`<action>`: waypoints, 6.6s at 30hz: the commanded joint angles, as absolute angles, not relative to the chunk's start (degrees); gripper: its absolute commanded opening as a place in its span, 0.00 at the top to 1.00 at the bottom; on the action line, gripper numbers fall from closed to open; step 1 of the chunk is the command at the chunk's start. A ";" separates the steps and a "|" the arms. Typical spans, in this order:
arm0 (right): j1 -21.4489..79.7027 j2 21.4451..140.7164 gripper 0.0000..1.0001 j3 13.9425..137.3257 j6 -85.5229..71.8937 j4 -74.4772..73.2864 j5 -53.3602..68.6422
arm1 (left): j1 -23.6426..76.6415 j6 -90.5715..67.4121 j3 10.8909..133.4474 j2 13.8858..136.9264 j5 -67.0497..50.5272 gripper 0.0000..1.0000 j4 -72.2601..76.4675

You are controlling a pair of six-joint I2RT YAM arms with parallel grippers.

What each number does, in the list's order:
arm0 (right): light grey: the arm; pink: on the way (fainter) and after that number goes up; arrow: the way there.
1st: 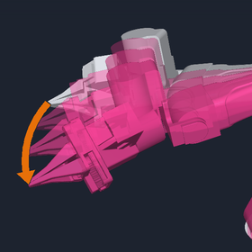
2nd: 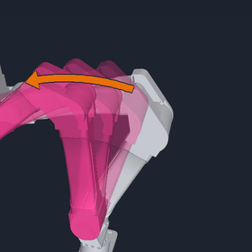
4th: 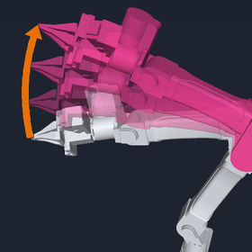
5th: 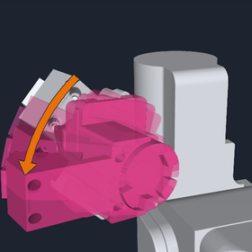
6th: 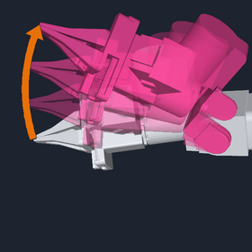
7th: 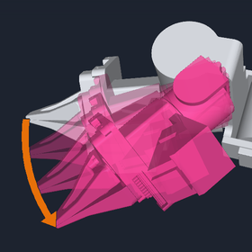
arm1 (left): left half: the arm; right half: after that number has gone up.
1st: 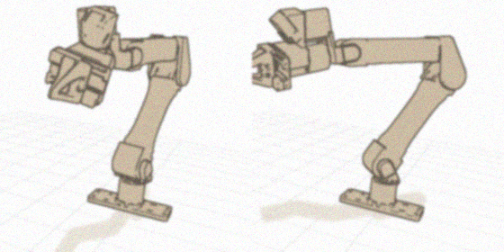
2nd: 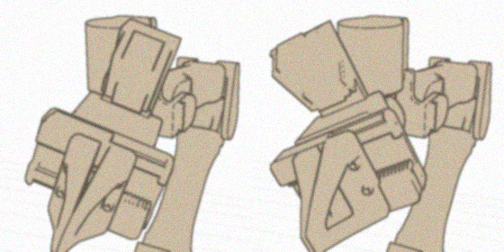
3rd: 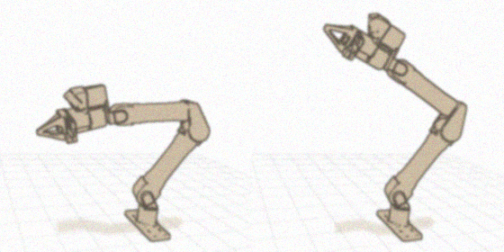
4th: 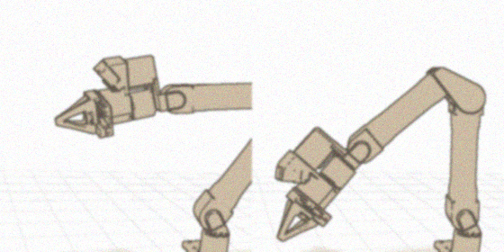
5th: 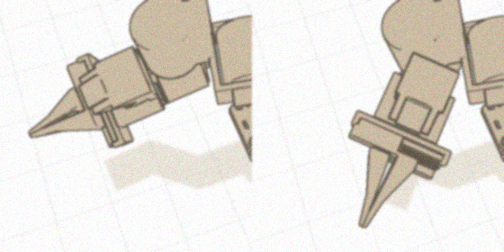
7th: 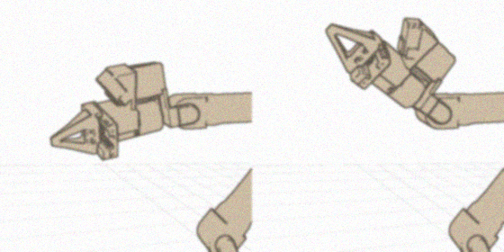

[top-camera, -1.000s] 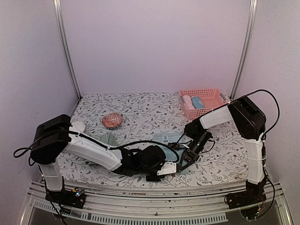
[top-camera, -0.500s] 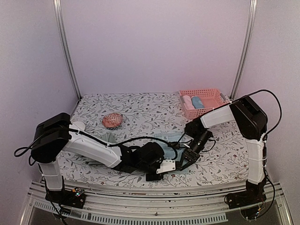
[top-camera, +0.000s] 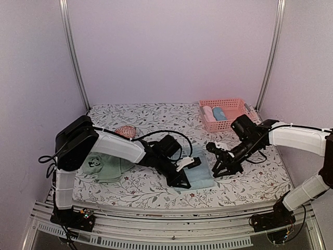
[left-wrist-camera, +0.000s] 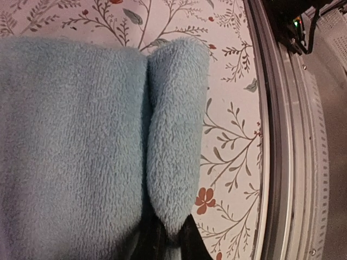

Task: Roll the towels
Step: Roll the towel at the center of the board.

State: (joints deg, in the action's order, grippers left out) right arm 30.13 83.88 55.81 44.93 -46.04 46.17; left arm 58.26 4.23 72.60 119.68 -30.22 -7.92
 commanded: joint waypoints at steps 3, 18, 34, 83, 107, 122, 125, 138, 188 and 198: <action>41.42 78.30 0.71 46.48 43.94 -29.75 25.69 | 54.47 -2.19 77.05 126.41 -43.50 0.95 -17.93; 53.10 88.94 0.64 43.31 46.08 -15.53 6.62 | 52.59 -5.03 80.75 129.73 -44.90 0.96 -22.35; 50.01 95.81 0.96 47.18 42.92 -28.80 20.50 | 51.53 -6.55 61.66 105.65 -26.78 0.57 -3.33; 30.94 120.19 0.69 73.49 53.77 -67.33 57.95 | 73.24 19.00 65.76 116.36 0.80 1.00 -2.12; 26.55 122.48 0.74 82.23 33.67 -52.43 45.81 | 67.34 9.04 68.62 117.25 -16.85 1.00 -7.81; 19.78 86.22 0.67 70.31 39.25 -51.66 52.15 | 57.22 -2.08 78.18 126.80 -37.94 1.00 -17.77; 21.46 78.36 0.67 62.69 41.84 -46.61 48.97 | 56.27 -3.42 81.31 129.84 -42.36 1.00 -20.22; 44.89 70.83 0.61 40.69 49.30 -23.58 13.12 | 54.58 -10.11 87.30 134.53 -42.51 1.00 -25.89; 33.43 125.49 0.96 74.99 50.51 -63.21 52.18 | 76.38 20.95 51.49 104.06 12.96 0.57 16.14; 33.41 126.27 0.96 75.20 49.84 -62.56 52.30 | 75.73 26.92 57.85 111.89 15.32 0.56 11.69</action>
State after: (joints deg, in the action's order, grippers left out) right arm 33.12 123.90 75.48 49.52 -62.54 55.07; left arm 76.14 24.14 54.87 108.09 13.67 14.61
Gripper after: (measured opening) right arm 0.072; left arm 0.437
